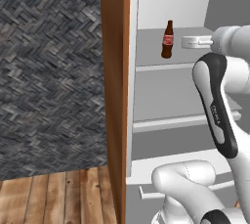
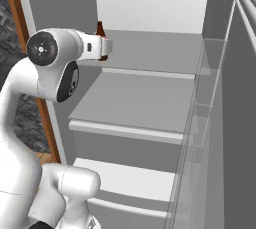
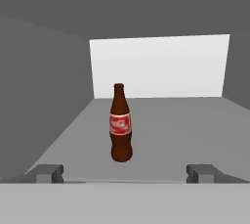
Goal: Open the fridge, grab two sodas, and place both sodas inside the bowl with ice on the dining counter.
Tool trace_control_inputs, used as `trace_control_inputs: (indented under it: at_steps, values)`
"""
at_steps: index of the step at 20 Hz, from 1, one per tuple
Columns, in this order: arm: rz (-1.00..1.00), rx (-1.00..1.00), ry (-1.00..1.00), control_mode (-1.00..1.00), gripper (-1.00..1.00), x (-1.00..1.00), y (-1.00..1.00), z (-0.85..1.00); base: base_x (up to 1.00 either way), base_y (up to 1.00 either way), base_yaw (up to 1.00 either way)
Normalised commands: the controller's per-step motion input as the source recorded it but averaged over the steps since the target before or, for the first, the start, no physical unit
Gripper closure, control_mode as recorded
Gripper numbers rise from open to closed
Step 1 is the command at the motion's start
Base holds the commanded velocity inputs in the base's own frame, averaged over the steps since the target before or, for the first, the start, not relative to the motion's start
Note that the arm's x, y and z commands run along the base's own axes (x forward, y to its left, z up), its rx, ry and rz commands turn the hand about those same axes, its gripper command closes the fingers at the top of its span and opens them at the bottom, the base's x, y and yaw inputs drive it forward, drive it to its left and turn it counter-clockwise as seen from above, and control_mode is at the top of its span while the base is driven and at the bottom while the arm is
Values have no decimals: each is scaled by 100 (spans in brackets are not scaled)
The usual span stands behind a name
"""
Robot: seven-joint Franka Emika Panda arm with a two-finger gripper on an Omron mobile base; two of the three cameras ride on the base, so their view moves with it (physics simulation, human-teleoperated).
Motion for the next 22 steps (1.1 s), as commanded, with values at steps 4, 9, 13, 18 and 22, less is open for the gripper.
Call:
trace_control_inputs:
  at_steps: [4,9,13,18,22]
  values:
    - [4,0,1,-100,-100,52,0,0,0,0,0]
    - [2,0,2,-100,-100,46,0,0,0,0,0]
    - [1,0,1,-100,-100,43,0,0,0,0,0]
    - [1,0,2,-100,-100,39,0,-9,0,0,0]
    - [1,0,2,-100,-100,33,0,-19,0,0,0]
